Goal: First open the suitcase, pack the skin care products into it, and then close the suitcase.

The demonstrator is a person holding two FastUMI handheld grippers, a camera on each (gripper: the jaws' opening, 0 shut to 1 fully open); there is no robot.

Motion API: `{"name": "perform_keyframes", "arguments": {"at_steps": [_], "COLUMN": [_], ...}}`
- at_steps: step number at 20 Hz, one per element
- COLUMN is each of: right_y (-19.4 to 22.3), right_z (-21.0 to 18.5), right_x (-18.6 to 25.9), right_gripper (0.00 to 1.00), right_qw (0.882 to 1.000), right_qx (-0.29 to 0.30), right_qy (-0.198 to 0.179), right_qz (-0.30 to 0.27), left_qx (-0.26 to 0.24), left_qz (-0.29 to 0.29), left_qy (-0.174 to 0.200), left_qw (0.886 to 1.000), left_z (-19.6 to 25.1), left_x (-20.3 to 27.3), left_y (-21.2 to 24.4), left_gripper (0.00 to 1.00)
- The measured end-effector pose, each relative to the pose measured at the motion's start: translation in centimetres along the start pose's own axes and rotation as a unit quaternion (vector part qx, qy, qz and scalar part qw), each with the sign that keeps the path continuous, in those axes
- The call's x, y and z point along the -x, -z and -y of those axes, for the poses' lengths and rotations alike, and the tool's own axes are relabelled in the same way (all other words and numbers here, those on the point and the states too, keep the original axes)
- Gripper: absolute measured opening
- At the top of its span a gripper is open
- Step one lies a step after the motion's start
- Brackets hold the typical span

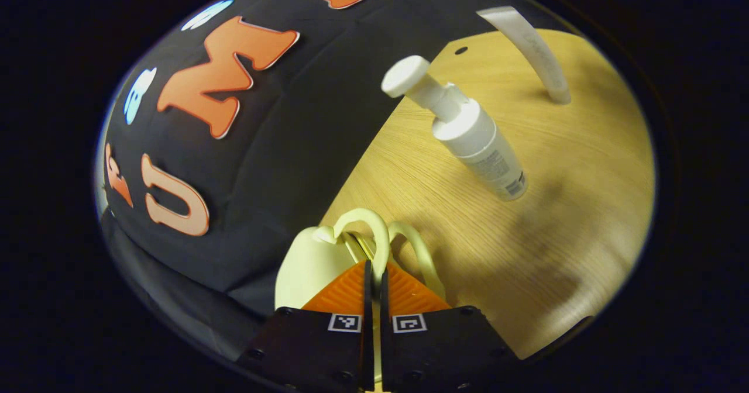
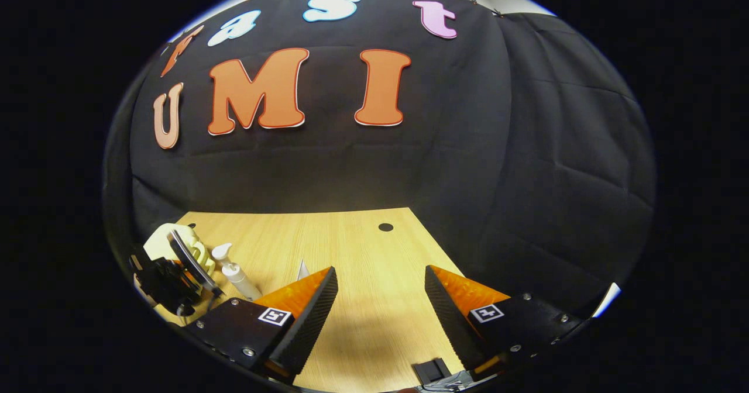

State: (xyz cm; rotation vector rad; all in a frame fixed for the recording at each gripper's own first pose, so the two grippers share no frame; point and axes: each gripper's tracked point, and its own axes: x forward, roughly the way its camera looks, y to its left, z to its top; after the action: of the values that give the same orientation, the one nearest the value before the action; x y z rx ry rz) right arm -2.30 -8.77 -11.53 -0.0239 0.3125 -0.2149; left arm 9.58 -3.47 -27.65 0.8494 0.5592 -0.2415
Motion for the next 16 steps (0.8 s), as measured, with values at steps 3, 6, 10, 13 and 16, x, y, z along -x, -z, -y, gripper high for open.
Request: {"name": "perform_keyframes", "arguments": {"at_steps": [3,6,10,13,16], "right_y": [-0.4,-1.5,-3.5,-4.8,-5.3], "right_z": [-1.1,-2.7,-5.3,-7.0,-9.1], "right_x": [0.0,-0.2,-0.6,-1.0,-1.2], "right_gripper": [0.95,0.96,0.95,0.95,0.95], "right_qw": [1.000,0.999,0.998,0.997,0.997], "right_qx": [-0.006,-0.007,-0.008,-0.009,-0.009], "right_qy": [-0.015,-0.030,-0.050,-0.057,-0.058], "right_qz": [0.002,0.014,0.032,0.047,0.047], "left_qx": [0.069,0.120,0.224,0.272,0.295], "left_qz": [0.013,0.024,0.035,0.053,0.071], "left_qy": [0.023,0.032,0.064,0.086,0.089], "left_qw": [0.997,0.992,0.972,0.957,0.949], "left_z": [-2.4,-4.3,-7.9,-10.8,-13.9], "left_x": [1.8,2.4,1.9,1.4,2.4], "left_y": [-1.6,-1.6,-0.2,1.8,2.7], "left_gripper": [0.05,0.05,0.05,0.01,0.01]}}
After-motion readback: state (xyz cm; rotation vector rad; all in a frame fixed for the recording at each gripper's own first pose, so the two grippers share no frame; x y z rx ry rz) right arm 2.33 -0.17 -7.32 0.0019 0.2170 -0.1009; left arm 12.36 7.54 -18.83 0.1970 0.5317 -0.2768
